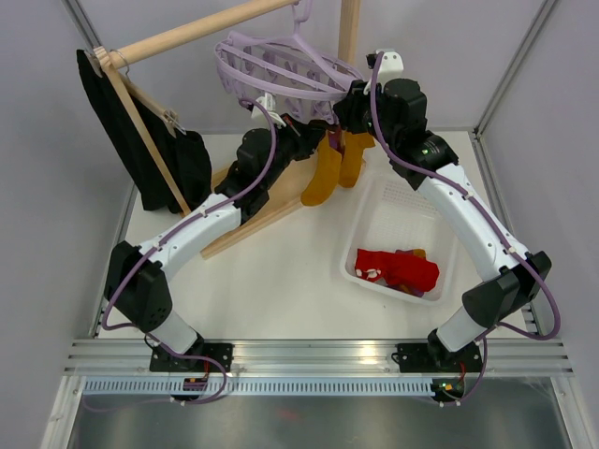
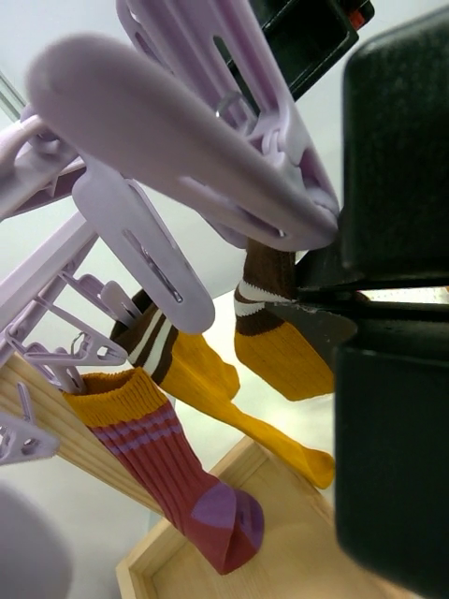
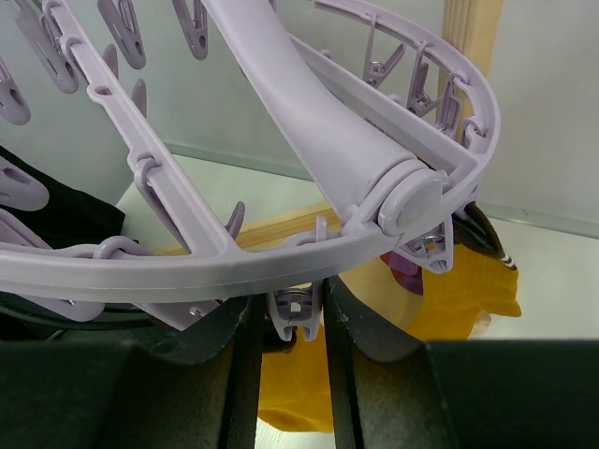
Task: Clip the socks to the hanger
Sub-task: Open the clamp at the hanger.
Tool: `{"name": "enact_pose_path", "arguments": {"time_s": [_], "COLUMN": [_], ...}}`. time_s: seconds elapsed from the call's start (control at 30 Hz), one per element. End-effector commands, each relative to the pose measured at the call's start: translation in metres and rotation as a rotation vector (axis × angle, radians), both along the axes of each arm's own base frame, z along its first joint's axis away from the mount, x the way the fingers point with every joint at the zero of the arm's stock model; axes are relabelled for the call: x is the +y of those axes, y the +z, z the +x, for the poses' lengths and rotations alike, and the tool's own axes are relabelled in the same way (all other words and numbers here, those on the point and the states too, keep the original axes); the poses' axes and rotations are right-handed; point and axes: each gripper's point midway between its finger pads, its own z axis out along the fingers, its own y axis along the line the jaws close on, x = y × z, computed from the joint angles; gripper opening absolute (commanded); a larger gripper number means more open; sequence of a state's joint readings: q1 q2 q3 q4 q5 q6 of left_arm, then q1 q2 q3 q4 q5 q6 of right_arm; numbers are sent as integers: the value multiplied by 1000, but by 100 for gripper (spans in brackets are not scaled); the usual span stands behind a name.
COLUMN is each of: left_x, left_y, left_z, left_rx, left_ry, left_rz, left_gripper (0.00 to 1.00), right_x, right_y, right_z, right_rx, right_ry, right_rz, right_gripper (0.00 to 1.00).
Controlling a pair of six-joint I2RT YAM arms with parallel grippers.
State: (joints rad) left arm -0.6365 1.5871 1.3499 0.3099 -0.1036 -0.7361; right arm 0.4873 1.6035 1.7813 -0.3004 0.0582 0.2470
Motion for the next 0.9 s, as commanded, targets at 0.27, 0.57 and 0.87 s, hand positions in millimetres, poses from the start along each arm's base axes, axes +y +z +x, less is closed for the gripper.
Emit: {"name": "enact_pose_path", "arguments": {"time_s": [0.27,0.57,0.87], "left_x": [-15,-43,-42], "left_y": [17,11,1], "left_z": [3,-4,-1], "left_rx": [-33,-62,-33], "left_ry": [-51,-210,-339], "left_rz": [-83,-36,-96], "left_gripper": [2,2,2], "right_x": [-3,-1,-5], "right_y": [39,39,44], "right_z": [-7,-11,-17], "right_rx": [-87,-92,-129], "right_ry": [1,28,42], "right_rz": [37,27,-14], "right_gripper": [0,0,0]}}
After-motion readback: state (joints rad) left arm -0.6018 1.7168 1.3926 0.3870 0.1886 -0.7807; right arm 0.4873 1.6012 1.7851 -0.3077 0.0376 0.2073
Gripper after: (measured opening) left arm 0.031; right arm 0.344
